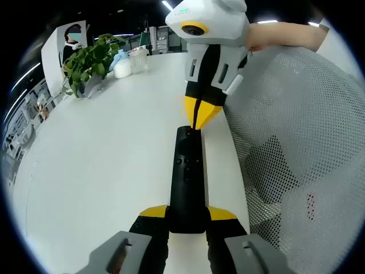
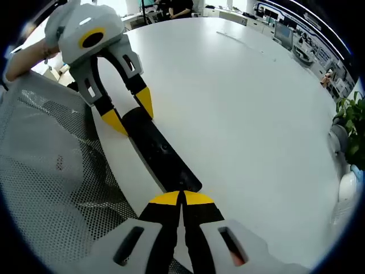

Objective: Press the specified remote control buttons in sequence, fully releasing each button before pressing the next.

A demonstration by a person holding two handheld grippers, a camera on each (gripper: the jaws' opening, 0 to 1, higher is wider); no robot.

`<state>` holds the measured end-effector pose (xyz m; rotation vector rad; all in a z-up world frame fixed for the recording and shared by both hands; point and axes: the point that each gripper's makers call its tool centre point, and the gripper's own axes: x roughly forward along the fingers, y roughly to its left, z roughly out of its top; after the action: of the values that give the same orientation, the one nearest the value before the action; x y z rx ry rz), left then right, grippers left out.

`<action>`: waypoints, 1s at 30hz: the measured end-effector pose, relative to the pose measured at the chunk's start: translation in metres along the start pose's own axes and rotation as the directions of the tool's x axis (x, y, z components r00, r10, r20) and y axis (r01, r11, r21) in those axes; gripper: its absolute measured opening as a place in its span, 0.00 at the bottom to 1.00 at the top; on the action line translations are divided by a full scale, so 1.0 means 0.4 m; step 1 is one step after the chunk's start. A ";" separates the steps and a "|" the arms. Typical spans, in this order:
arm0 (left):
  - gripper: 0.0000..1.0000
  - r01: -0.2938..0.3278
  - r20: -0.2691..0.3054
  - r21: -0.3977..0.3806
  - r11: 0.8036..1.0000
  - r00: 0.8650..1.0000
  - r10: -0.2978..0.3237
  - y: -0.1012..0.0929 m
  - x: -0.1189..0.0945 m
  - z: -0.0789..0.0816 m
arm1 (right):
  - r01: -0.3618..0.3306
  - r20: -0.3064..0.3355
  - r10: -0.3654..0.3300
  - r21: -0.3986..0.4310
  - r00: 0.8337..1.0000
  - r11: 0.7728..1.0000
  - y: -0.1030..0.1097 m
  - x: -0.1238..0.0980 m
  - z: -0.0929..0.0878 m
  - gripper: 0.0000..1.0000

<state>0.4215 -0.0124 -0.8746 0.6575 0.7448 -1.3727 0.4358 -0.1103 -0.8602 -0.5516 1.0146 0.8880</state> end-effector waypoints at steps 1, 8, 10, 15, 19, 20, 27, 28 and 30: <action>0.24 0.000 0.000 0.000 1.000 1.000 0.000 0.000 0.000 0.000 | 0.009 0.029 -0.010 0.018 1.000 1.000 -0.007 -0.002 0.012 0.00; 0.24 0.002 0.001 0.001 1.000 1.000 -0.002 0.001 0.000 0.000 | 0.011 -0.033 -0.011 -0.019 0.999 1.000 -0.008 0.008 -0.018 0.00; 0.24 0.003 0.001 0.001 1.000 1.000 -0.003 0.001 0.000 0.000 | 0.005 -0.023 -0.005 -0.012 1.000 1.000 -0.007 0.009 -0.012 0.00; 0.24 0.005 0.000 0.002 1.000 1.000 -0.005 0.000 0.001 0.000 | 0.010 -0.027 -0.011 -0.037 1.000 0.999 -0.005 0.011 -0.014 0.00; 0.24 0.006 -0.003 0.006 1.000 1.000 -0.006 0.000 0.001 0.000 | 0.025 -0.032 -0.028 -0.077 0.999 0.997 -0.002 0.013 -0.014 0.00; 0.24 0.006 -0.004 0.007 1.000 1.000 -0.006 0.000 0.001 0.000 | 0.029 -0.035 -0.033 -0.090 0.999 0.996 -0.002 0.013 -0.013 0.00; 0.24 0.006 -0.003 0.005 1.000 1.000 -0.006 0.000 0.000 0.000 | 0.055 -0.054 -0.064 -0.156 0.996 0.986 -0.001 0.014 -0.012 0.00; 0.24 0.006 -0.003 0.005 1.000 1.000 -0.006 0.000 0.000 0.000 | 0.056 -0.054 -0.064 -0.153 0.996 0.987 -0.002 0.013 -0.012 0.00; 0.24 0.006 -0.002 0.004 1.000 1.000 -0.006 0.000 -0.001 0.000 | 0.056 -0.049 -0.062 -0.118 0.997 0.991 -0.006 0.012 -0.012 0.00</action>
<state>0.4217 -0.0123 -0.8744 0.6608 0.7465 -1.3790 0.4366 -0.1133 -0.8668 -0.7035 0.9927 0.8878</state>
